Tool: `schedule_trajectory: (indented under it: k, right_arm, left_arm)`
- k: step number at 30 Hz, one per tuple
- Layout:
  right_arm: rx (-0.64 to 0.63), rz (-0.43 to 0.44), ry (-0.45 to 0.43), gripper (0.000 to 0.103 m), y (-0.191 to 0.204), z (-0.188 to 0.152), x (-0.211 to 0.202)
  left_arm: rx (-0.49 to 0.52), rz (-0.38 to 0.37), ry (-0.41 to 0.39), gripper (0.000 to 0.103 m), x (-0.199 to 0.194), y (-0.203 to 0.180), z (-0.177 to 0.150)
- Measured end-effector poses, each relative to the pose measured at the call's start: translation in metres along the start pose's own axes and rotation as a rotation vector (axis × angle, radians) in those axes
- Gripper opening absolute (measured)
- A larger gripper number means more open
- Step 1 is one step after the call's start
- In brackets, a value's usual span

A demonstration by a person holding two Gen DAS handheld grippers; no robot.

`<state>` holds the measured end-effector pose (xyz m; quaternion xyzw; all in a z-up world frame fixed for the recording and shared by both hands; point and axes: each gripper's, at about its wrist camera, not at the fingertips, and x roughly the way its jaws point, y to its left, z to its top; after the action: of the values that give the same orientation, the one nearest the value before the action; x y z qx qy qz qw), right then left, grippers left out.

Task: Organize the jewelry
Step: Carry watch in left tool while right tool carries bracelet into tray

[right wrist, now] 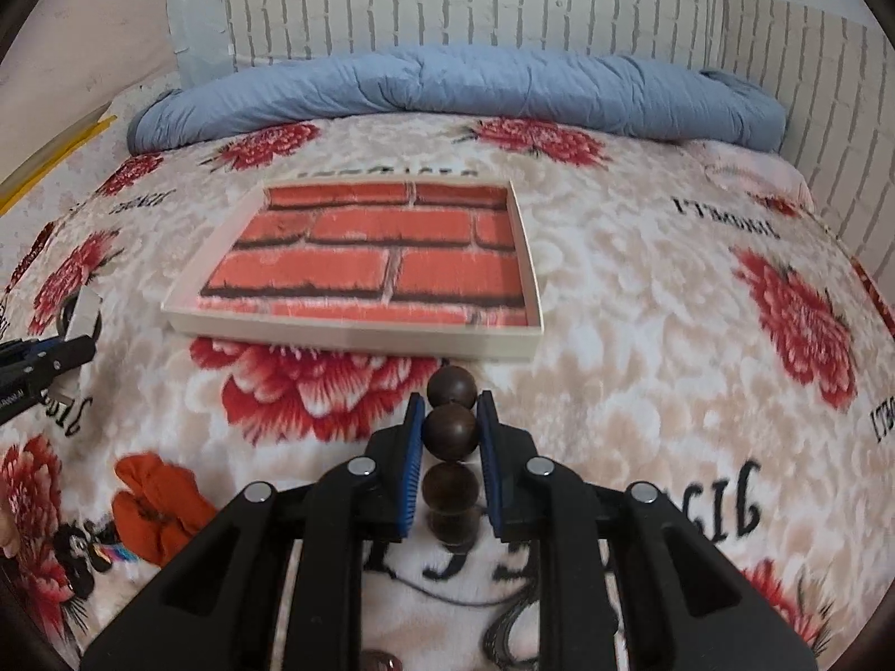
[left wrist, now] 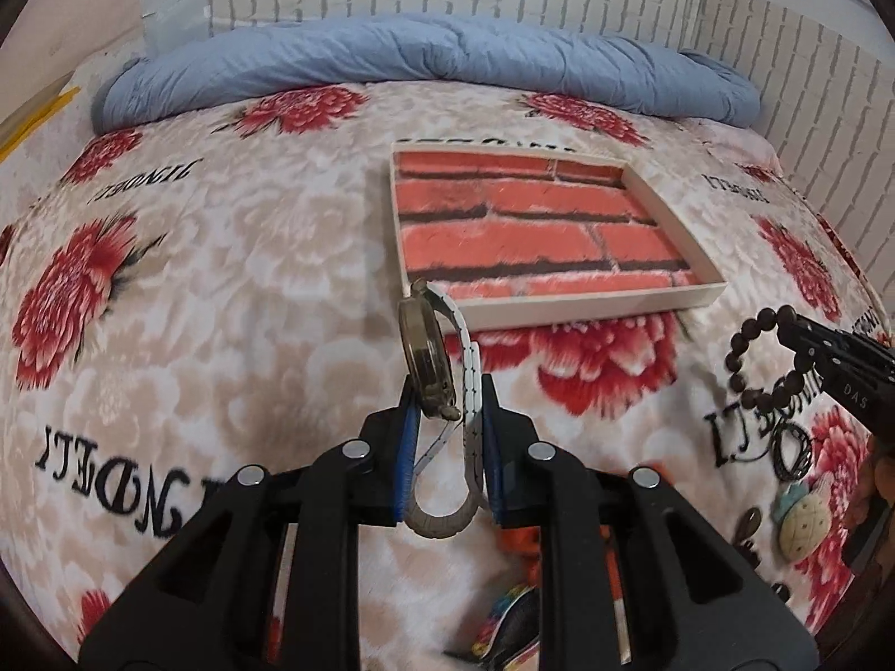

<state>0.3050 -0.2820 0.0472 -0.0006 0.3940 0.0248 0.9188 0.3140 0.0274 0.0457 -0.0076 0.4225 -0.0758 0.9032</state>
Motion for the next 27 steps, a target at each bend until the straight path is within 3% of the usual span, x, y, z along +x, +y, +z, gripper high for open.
schedule_trajectory:
  k: [8,14,21,27]
  right_arm:
    - [0.008,0.001,-0.052,0.020,-0.004,0.060,-0.001]
    - [-0.002,-0.006,-0.070,0.020,0.001,0.112,0.025]
    - [-0.016,0.005,-0.063,0.020,0.007,0.150,0.089]
    - [-0.004,0.008,-0.050,0.020,0.003,0.162,0.147]
  left_arm:
    - [0.039,0.014,-0.013,0.019,0.011,-0.020,0.052]
    - [0.037,0.029,-0.016,0.019,0.038,-0.026,0.098]
    - [0.033,0.040,-0.005,0.019,0.098,-0.031,0.146]
    - [0.040,0.034,0.040,0.019,0.165,-0.041,0.162]
